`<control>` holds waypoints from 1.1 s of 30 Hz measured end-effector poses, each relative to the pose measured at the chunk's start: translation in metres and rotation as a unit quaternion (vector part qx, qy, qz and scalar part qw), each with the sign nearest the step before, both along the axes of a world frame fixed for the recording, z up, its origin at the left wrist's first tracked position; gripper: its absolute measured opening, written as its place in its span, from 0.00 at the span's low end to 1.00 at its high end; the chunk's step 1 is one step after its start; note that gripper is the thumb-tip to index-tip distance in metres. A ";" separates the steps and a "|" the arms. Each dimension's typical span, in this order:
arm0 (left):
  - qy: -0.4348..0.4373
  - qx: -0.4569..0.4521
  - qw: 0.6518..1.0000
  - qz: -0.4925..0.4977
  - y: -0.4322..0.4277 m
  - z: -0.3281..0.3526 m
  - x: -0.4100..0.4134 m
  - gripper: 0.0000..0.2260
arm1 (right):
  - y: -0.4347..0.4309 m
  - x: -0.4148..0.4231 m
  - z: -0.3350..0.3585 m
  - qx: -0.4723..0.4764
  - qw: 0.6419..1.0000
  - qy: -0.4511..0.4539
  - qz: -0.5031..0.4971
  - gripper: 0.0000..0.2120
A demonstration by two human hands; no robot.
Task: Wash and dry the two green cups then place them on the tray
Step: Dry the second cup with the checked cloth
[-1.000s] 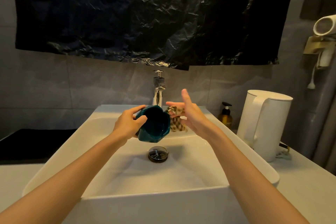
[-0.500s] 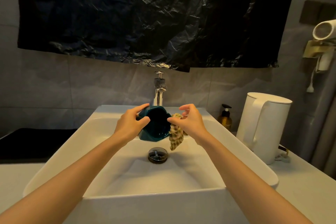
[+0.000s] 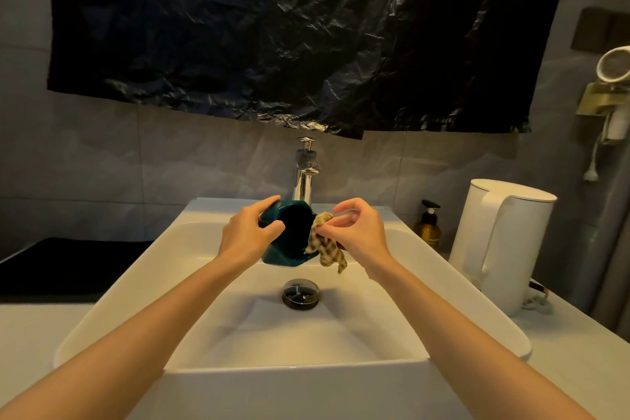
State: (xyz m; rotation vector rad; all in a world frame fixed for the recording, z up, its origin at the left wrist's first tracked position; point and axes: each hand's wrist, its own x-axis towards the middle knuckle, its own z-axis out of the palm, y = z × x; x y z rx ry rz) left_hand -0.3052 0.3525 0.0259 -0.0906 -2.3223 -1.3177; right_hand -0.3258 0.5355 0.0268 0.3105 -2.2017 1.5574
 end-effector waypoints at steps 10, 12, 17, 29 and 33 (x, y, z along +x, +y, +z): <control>0.035 -0.015 0.999 0.011 0.000 0.000 0.002 0.23 | -0.005 0.000 -0.003 0.021 1.000 0.016 0.016 0.15; 0.050 -0.023 0.998 -0.001 0.002 0.001 0.004 0.24 | -0.005 -0.001 -0.004 0.006 1.000 -0.018 0.006 0.20; 0.070 -0.033 0.997 -0.016 0.006 0.000 0.005 0.24 | -0.004 -0.004 -0.007 0.024 0.999 -0.035 -0.032 0.22; 0.101 -0.060 0.992 -0.047 0.014 -0.001 0.008 0.27 | -0.008 -0.007 -0.009 0.088 0.981 -0.168 -0.026 0.07; 0.093 -0.066 0.992 -0.058 0.015 -0.001 0.007 0.27 | -0.008 -0.004 -0.007 0.162 0.980 -0.061 -0.102 0.04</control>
